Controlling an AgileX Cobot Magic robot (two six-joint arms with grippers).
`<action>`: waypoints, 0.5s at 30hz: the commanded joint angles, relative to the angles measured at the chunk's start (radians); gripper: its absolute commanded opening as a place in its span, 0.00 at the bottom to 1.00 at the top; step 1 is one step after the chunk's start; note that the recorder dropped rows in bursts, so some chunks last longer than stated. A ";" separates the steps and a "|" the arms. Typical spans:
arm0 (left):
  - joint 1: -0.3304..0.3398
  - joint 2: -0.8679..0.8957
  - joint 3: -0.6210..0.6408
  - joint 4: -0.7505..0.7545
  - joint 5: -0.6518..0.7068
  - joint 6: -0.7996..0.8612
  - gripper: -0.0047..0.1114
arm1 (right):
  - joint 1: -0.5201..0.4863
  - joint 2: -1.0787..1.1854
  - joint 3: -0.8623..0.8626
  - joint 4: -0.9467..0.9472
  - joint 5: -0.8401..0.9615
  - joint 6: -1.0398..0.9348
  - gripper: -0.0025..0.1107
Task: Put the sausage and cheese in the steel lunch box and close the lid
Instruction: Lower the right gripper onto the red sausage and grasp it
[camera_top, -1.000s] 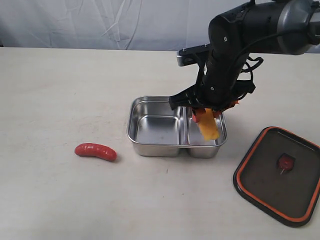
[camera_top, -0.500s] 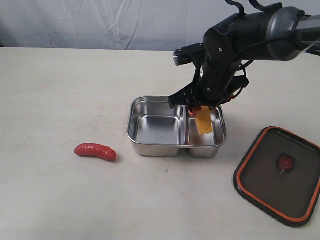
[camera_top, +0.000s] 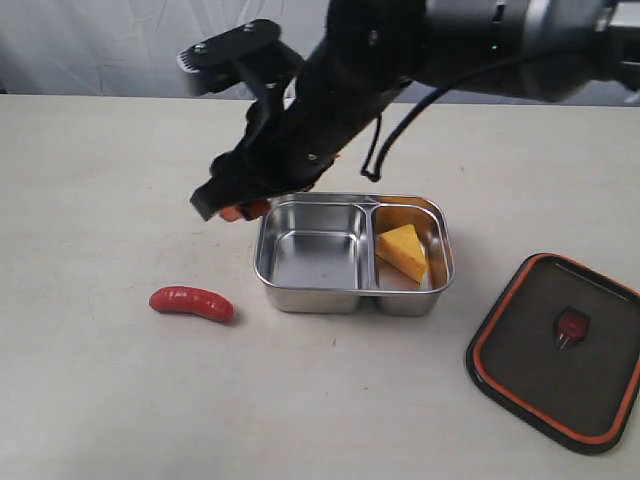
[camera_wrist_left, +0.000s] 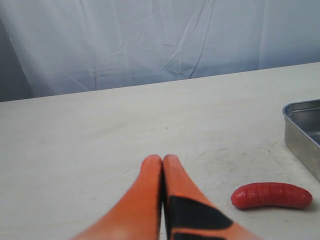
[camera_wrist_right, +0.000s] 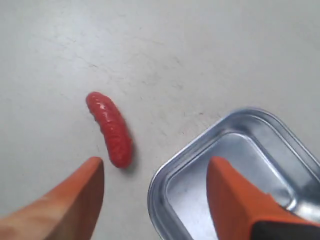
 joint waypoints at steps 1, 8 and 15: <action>-0.005 -0.004 0.003 0.003 0.001 -0.004 0.04 | 0.054 0.169 -0.171 -0.001 0.133 -0.148 0.53; -0.005 -0.004 0.003 0.003 0.001 -0.004 0.04 | 0.100 0.354 -0.311 -0.052 0.170 -0.200 0.53; -0.005 -0.004 0.003 0.003 0.001 -0.004 0.04 | 0.114 0.447 -0.343 -0.070 0.152 -0.200 0.53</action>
